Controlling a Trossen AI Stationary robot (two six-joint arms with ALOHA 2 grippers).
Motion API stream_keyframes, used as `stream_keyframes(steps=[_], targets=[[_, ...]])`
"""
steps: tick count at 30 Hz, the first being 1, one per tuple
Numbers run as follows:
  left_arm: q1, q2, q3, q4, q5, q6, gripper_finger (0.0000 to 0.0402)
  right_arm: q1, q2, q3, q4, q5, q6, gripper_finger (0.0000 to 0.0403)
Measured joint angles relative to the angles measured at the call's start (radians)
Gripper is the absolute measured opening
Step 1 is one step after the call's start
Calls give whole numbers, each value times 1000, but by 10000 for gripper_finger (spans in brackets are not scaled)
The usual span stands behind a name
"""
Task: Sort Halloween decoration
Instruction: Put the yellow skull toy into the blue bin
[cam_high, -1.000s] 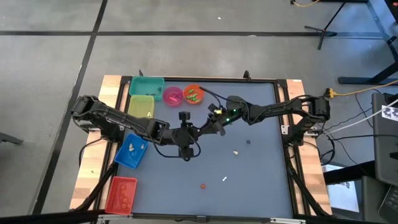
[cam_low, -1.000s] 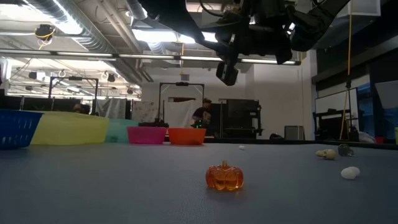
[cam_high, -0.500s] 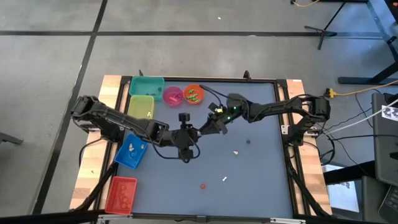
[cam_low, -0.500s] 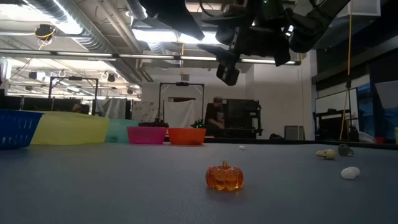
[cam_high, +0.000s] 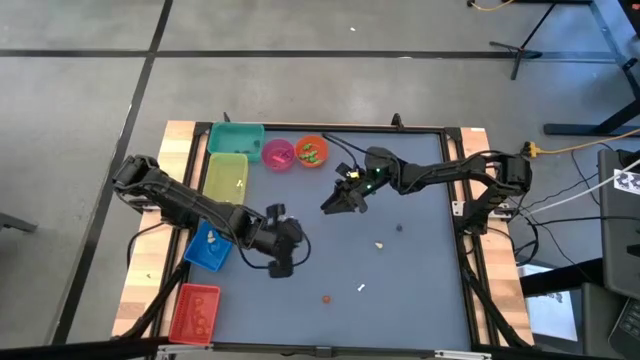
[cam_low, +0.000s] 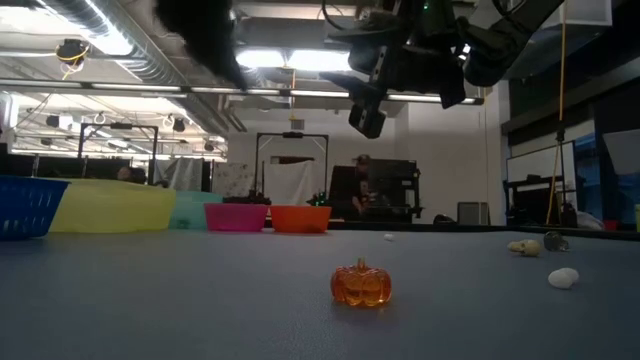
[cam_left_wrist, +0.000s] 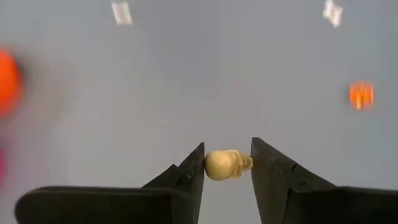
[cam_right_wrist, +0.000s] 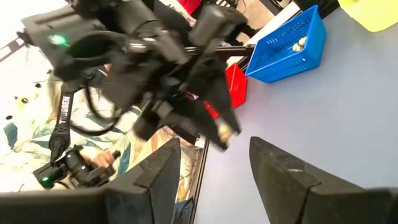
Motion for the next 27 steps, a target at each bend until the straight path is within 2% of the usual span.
stream_keyframes(steps=[9,16,21,27], targets=[[-52,0,0,-445,191,-241,87,1,0,0,-2,0,0,189],[-112,0,0,-730,211,-333,87,1,0,0,-2,0,0,189],[-165,0,-16,-824,211,-344,87,1,-1,0,-19,0,-1,189],[-235,0,-81,-830,212,-352,84,1,-1,0,-58,0,-1,189]])
